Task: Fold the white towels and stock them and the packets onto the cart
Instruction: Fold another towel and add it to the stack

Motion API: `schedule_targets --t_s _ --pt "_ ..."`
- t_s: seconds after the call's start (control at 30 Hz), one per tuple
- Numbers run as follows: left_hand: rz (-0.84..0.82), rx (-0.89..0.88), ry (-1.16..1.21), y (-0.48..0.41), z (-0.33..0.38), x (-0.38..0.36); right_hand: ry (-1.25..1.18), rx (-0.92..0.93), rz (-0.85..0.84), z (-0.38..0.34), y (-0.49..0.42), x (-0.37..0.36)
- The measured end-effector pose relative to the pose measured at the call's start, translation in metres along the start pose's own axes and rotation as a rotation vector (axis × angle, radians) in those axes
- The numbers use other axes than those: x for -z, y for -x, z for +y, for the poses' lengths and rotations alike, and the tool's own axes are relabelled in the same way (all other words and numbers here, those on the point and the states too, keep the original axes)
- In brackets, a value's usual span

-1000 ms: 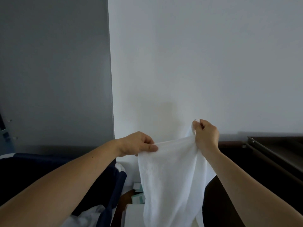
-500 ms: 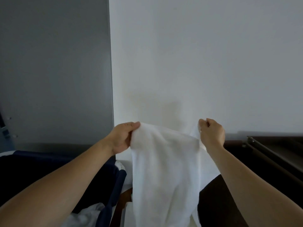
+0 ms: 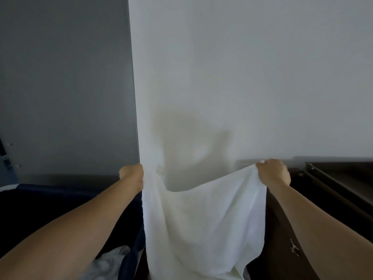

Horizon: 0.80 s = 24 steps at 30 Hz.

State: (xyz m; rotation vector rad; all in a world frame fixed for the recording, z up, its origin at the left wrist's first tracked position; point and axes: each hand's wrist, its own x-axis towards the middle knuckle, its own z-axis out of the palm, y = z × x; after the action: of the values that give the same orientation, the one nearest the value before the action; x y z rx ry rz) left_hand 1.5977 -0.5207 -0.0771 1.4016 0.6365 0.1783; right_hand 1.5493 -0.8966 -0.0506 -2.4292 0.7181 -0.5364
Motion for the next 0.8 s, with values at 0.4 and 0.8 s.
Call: schedule_targets --t_s 0.4,0.8 --pt "-0.449 -0.289 -0.249 0.111 -0.014 -0.076 -0.277 0.387 -0.207 -0.089 0.081 -0.035" --pt "-0.452 -0.513 -0.243 0.145 -0.011 -0.08 -0.285 0.465 -0.111 -0.092 0.104 -0.029"
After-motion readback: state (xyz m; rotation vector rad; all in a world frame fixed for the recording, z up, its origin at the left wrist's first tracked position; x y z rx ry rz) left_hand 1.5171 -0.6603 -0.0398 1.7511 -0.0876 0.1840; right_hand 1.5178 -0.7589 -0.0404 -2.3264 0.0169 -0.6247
